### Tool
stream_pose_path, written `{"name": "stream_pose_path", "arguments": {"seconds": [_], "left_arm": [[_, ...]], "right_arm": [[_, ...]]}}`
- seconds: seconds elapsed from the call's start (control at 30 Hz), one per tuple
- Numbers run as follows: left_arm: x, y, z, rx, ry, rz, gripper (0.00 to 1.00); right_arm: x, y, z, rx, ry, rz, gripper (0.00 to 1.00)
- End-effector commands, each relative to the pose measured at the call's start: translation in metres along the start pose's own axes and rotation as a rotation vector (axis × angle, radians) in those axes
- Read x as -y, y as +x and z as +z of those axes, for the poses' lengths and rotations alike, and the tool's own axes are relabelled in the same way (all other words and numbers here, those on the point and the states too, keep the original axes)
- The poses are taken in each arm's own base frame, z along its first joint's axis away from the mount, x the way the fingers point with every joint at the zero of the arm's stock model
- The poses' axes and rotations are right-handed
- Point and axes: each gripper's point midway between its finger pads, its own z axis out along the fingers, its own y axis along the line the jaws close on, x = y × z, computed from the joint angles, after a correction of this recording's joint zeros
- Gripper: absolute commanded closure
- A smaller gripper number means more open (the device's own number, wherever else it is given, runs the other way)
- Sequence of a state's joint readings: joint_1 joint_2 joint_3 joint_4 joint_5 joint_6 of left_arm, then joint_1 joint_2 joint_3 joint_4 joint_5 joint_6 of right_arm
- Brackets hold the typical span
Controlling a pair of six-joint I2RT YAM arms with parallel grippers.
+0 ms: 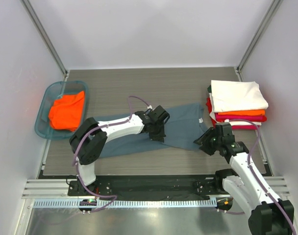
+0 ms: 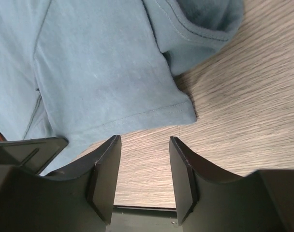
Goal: Fold and stack the t-shirts
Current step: Fold the tshirt
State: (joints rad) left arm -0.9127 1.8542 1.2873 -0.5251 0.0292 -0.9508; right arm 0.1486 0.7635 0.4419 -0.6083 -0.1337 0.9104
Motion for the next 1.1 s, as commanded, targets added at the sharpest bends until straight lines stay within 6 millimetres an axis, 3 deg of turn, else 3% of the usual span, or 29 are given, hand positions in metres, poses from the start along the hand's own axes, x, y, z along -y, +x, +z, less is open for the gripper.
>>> {"name": "stream_pose_path", "arguments": {"seconds": [0.0, 0.1, 0.2, 0.33, 0.37, 0.43, 0.7, 0.93, 1.07], "left_arm": [[0.004, 0.000, -0.020, 0.007, 0.032, 0.040, 0.88], [0.002, 0.001, -0.025, 0.007, 0.022, 0.052, 0.76], [-0.002, -0.001, -0.033, 0.022, 0.009, 0.060, 0.72], [-0.007, -0.012, -0.052, 0.079, -0.015, 0.084, 0.72], [-0.010, -0.016, -0.057, 0.090, -0.022, 0.085, 0.72], [-0.015, -0.024, -0.073, 0.127, -0.028, 0.080, 0.74], [-0.079, -0.051, -0.120, 0.315, -0.090, -0.007, 1.00], [-0.146, -0.061, -0.134, 0.356, -0.218, -0.087, 1.00], [-0.205, -0.080, -0.134, 0.400, -0.400, -0.186, 1.00]], "right_arm": [[-0.012, -0.014, -0.008, 0.058, -0.026, -0.026, 0.50], [-0.018, -0.028, -0.012, 0.109, -0.019, -0.070, 0.54], [-0.025, -0.040, -0.012, 0.133, -0.009, -0.113, 0.62], [-0.036, -0.050, -0.006, 0.137, -0.009, -0.155, 0.80], [-0.035, -0.049, -0.001, 0.122, 0.007, -0.160, 0.93], [-0.044, -0.052, 0.001, 0.121, 0.005, -0.177, 0.99], [-0.056, -0.053, 0.022, 0.155, 0.109, -0.280, 0.99], [-0.049, -0.053, 0.043, 0.137, 0.200, -0.304, 0.99], [-0.044, -0.052, 0.051, 0.129, 0.229, -0.310, 0.99]]}}
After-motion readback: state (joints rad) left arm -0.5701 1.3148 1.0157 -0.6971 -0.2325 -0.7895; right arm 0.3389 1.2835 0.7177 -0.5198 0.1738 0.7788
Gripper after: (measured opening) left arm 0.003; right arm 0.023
